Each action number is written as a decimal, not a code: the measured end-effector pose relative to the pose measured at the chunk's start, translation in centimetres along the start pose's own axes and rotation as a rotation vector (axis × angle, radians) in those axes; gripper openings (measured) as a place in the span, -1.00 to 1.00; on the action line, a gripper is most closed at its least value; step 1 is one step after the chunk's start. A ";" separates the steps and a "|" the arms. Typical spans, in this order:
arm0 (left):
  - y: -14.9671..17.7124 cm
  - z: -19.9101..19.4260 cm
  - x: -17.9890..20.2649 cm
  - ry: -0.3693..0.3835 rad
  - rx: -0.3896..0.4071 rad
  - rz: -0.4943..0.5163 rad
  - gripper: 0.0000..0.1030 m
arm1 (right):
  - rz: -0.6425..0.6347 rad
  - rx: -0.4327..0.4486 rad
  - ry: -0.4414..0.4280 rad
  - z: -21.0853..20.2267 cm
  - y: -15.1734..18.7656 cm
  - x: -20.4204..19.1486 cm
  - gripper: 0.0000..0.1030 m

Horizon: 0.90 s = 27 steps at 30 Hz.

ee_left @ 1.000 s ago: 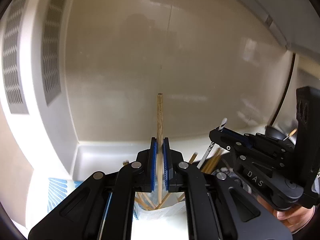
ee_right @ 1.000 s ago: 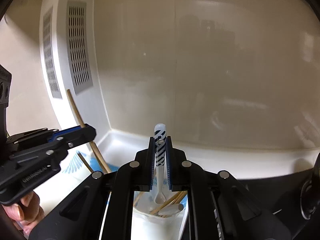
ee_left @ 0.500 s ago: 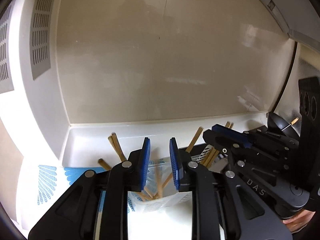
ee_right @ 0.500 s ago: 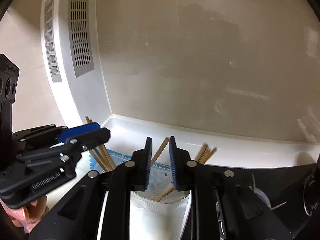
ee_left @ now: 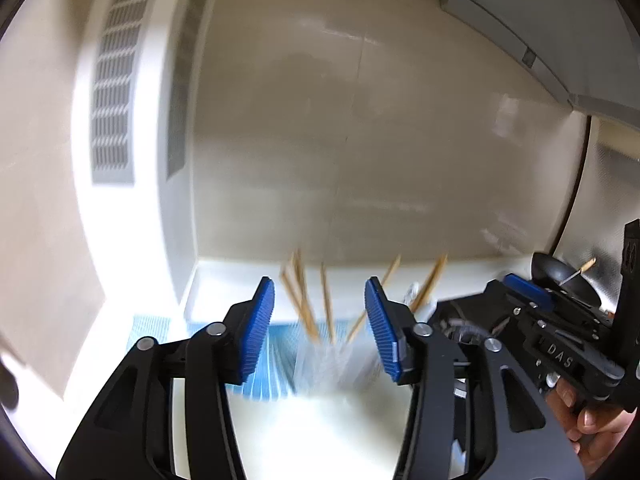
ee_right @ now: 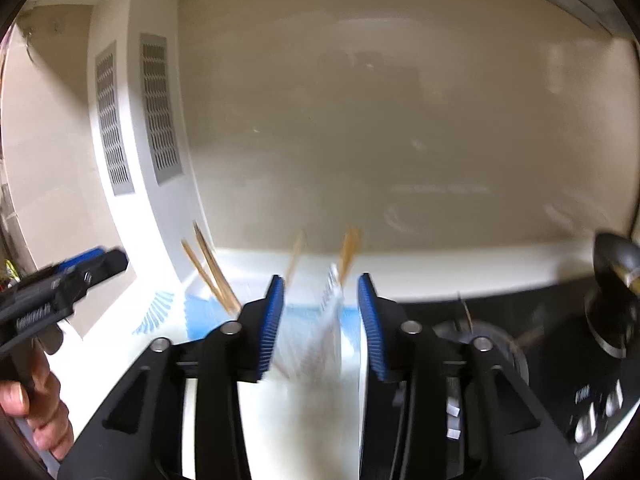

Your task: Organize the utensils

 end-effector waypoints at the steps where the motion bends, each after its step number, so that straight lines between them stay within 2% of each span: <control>1: 1.6 0.0 -0.4 -0.012 -0.016 0.000 0.06 | 0.013 -0.008 0.019 -0.1 1.2 0.2 -0.14; 3: 4.9 0.5 -1.1 -0.024 -0.063 0.006 0.13 | 0.029 -0.027 0.058 0.6 3.1 0.3 -0.06; 6: 8.6 1.5 -2.5 -0.055 -0.125 -0.003 0.22 | 0.064 -0.084 0.056 1.8 5.3 0.2 0.25; 8: 10.4 1.7 -3.3 -0.070 -0.158 -0.017 0.27 | 0.051 -0.107 0.070 2.3 6.6 -0.1 0.61; 10: 11.8 2.4 -3.8 -0.110 -0.214 -0.002 0.45 | 0.015 -0.145 0.078 2.7 7.7 -0.4 0.77; 12: 12.3 2.8 -3.9 -0.142 -0.222 0.039 0.54 | 0.014 -0.166 0.058 3.1 8.2 -0.8 0.87; 16: 11.8 3.0 -3.7 -0.143 -0.210 0.033 0.80 | 0.011 -0.189 0.059 3.4 8.8 -0.9 0.90; 22: 11.5 3.4 -4.9 -0.176 -0.196 -0.008 0.82 | 0.027 -0.238 0.062 3.9 10.0 -0.7 0.90; 27: 11.7 3.5 -4.7 -0.160 -0.208 -0.020 0.82 | 0.007 -0.235 0.069 3.7 10.0 -0.9 0.90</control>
Point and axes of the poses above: each gripper's, at about its wrist camera, not at the fingertips, and z roughly the way its jaws point, x to its right, y to its underside, the point moved 9 cm from there along z, roughly the way its jaws point, and after that the axes turned 14 degrees about -z, right-handed, at the moved point
